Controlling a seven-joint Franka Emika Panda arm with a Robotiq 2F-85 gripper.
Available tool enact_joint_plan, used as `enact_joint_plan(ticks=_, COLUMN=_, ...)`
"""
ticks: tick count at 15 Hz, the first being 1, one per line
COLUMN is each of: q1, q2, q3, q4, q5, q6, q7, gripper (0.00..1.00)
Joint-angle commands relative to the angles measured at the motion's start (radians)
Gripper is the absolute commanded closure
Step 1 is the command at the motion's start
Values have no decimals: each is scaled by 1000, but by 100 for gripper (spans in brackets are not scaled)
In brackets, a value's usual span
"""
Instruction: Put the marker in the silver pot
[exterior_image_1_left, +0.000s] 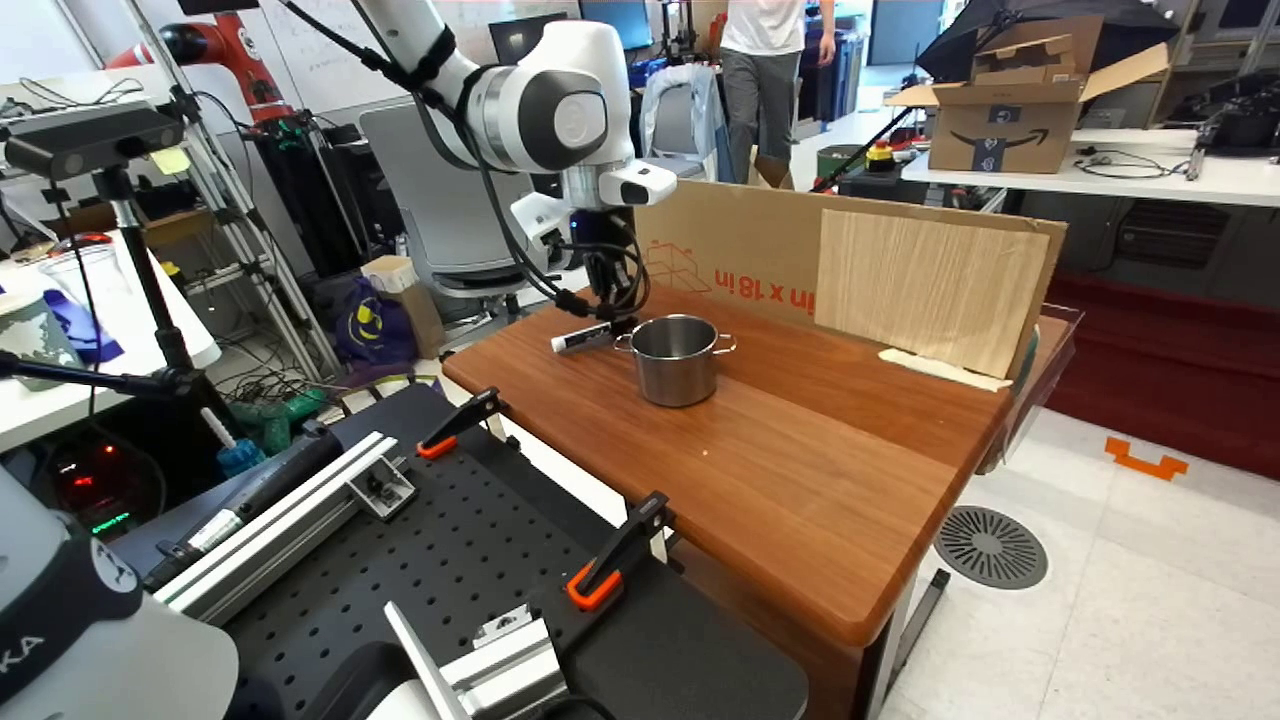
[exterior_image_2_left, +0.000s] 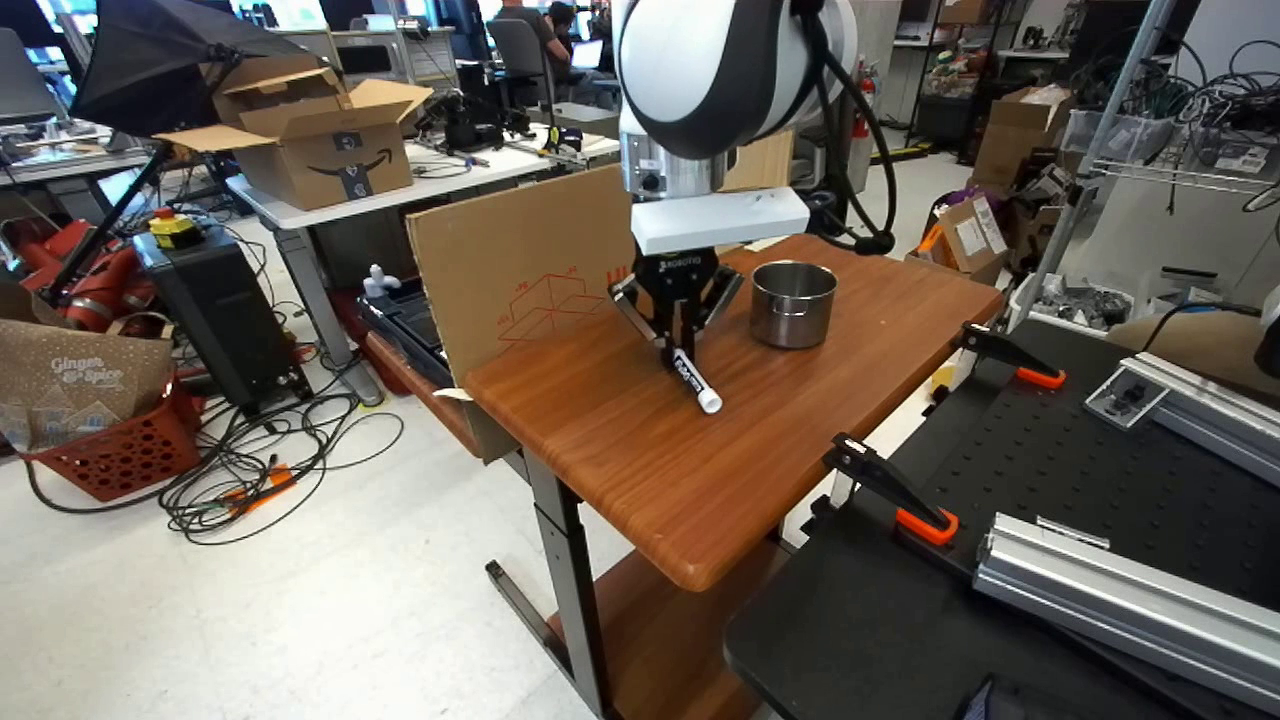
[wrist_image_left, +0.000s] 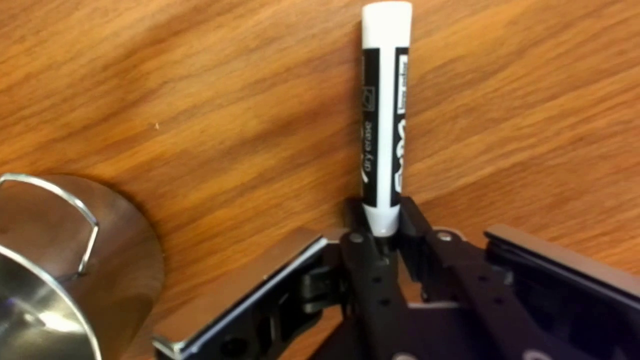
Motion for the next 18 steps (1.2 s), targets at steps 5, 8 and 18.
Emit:
enact_joint_plan(ticks=5, q1=85, q2=-216, q3=-102, q4=-189, q5=-187, q6=133, q7=147, gripper=95)
enact_joint_plan(ticks=8, q1=121, q2=-306, q3=-177, q4=-282, q5=-369, q6=232, q7=307, gripper=95)
enact_joint_plan(ticks=18, q1=286, q2=-423, q3=-525, q4=-317, q5=-1166, q6=267, q7=1052, gripper=95)
